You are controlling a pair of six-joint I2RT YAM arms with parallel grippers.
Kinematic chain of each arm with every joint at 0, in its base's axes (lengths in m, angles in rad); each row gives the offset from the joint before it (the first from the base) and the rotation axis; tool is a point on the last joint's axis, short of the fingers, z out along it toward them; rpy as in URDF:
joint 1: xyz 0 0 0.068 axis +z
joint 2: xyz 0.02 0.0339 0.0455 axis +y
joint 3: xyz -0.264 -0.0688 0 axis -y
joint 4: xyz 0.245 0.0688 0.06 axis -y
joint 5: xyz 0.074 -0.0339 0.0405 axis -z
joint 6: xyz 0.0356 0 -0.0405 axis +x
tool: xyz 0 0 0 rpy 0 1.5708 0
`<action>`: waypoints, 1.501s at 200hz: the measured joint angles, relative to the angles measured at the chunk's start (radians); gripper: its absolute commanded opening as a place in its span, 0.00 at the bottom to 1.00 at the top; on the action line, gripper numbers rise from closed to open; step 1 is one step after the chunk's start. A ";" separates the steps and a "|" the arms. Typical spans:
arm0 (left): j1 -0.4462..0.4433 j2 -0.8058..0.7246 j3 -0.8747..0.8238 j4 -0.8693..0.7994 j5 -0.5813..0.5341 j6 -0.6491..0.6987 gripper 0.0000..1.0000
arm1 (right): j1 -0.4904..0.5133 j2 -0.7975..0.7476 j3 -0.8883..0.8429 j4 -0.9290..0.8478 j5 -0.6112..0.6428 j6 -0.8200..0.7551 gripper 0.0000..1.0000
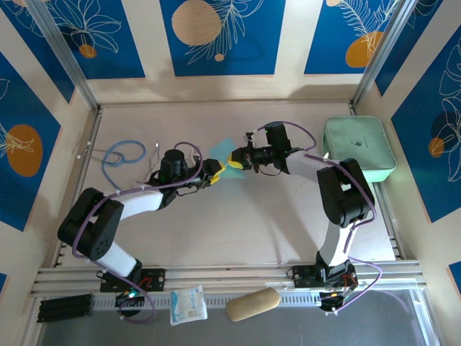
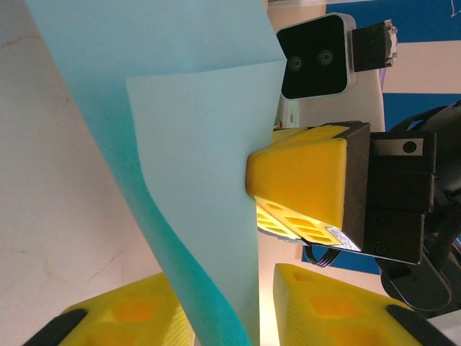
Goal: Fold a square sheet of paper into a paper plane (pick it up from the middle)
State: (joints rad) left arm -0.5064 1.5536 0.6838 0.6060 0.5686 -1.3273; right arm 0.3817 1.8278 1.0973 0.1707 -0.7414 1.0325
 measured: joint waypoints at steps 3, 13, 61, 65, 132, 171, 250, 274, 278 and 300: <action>0.000 0.000 0.000 0.000 0.000 0.000 0.30 | 0.000 0.000 0.000 0.000 0.000 0.000 0.10; 0.000 0.000 0.000 0.000 0.000 -0.001 0.27 | 0.000 0.000 0.000 0.000 0.000 -0.001 0.11; 0.000 0.000 0.000 -0.004 -0.001 -0.002 0.13 | -0.006 -0.002 -0.007 -0.011 0.002 -0.014 0.30; 0.000 0.001 0.000 -0.004 -0.001 -0.001 0.12 | -0.006 -0.005 -0.010 -0.015 0.003 -0.019 0.33; 0.015 0.005 0.066 -0.262 -0.038 0.143 0.05 | -0.100 -0.133 -0.040 -0.254 0.233 -0.149 0.66; 0.017 -0.008 0.313 -0.801 -0.238 0.460 0.05 | -0.121 -0.254 -0.039 -0.410 0.500 -0.265 0.74; -0.115 0.155 0.813 -1.545 -0.879 0.864 0.06 | -0.138 -0.338 -0.040 -0.552 0.790 -0.357 0.76; -0.165 0.270 0.861 -1.626 -0.980 0.885 0.06 | -0.149 -0.380 -0.053 -0.557 0.822 -0.356 0.77; -0.172 0.290 0.870 -1.638 -0.991 0.885 0.06 | -0.152 -0.386 -0.055 -0.558 0.828 -0.356 0.76; -0.209 0.385 0.912 -1.667 -1.026 0.882 0.08 | -0.167 -0.403 -0.071 -0.560 0.843 -0.353 0.76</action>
State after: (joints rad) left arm -0.7151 1.9381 1.5955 -1.0607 -0.4576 -0.4458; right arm 0.2146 1.4246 1.0260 -0.3889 0.1020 0.6796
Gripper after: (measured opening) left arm 0.068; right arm 0.766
